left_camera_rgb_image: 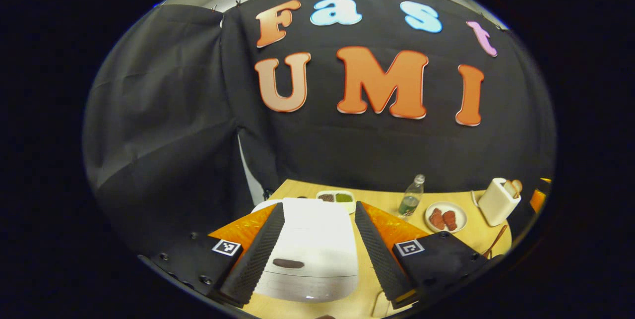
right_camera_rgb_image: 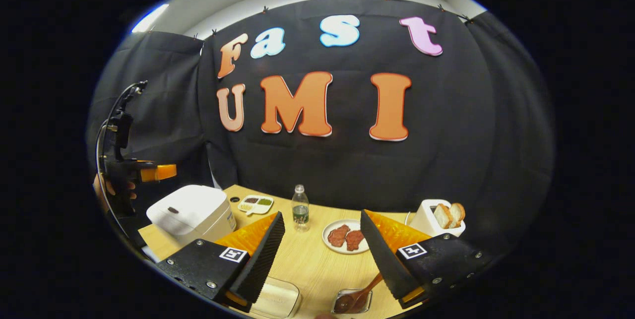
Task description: Close the left gripper, press the button to open the rice cooker; take a wooden spoon from the chopstick holder with the right hand, scoop a spoonful of rice and pour it into the rice cooker, then put the wooden spoon back into the chopstick holder.
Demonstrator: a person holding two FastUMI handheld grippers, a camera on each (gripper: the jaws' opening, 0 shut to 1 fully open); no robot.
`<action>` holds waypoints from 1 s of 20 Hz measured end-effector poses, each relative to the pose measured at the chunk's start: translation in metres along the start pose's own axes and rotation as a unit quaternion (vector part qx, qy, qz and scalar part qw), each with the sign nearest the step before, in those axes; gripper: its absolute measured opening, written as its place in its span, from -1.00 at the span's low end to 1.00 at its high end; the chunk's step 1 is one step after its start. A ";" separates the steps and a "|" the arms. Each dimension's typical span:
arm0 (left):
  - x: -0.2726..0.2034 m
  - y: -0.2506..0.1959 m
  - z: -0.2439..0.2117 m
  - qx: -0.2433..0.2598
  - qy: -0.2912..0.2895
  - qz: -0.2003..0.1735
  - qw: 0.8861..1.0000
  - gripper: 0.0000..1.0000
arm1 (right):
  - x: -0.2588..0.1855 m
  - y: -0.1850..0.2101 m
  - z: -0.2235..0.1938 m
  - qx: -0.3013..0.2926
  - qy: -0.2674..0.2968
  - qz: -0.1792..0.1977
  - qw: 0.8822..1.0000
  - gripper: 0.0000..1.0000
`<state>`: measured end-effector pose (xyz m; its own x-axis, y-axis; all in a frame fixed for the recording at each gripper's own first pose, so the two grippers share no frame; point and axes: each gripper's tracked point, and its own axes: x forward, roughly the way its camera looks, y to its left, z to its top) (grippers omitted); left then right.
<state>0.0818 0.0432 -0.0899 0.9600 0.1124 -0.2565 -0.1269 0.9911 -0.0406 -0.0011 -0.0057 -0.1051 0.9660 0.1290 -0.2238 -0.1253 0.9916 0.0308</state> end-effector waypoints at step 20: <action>-0.091 -0.035 0.058 0.013 -0.163 -0.047 0.985 0.97 | -0.013 0.050 0.048 -0.013 -0.090 0.039 0.995 0.90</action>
<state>0.0134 0.0026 -0.0091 0.9968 0.0333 0.0721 -0.0317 0.9992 -0.0243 -0.0093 0.0420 -0.0538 0.9778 0.2052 -0.0426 -0.2047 0.9787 0.0164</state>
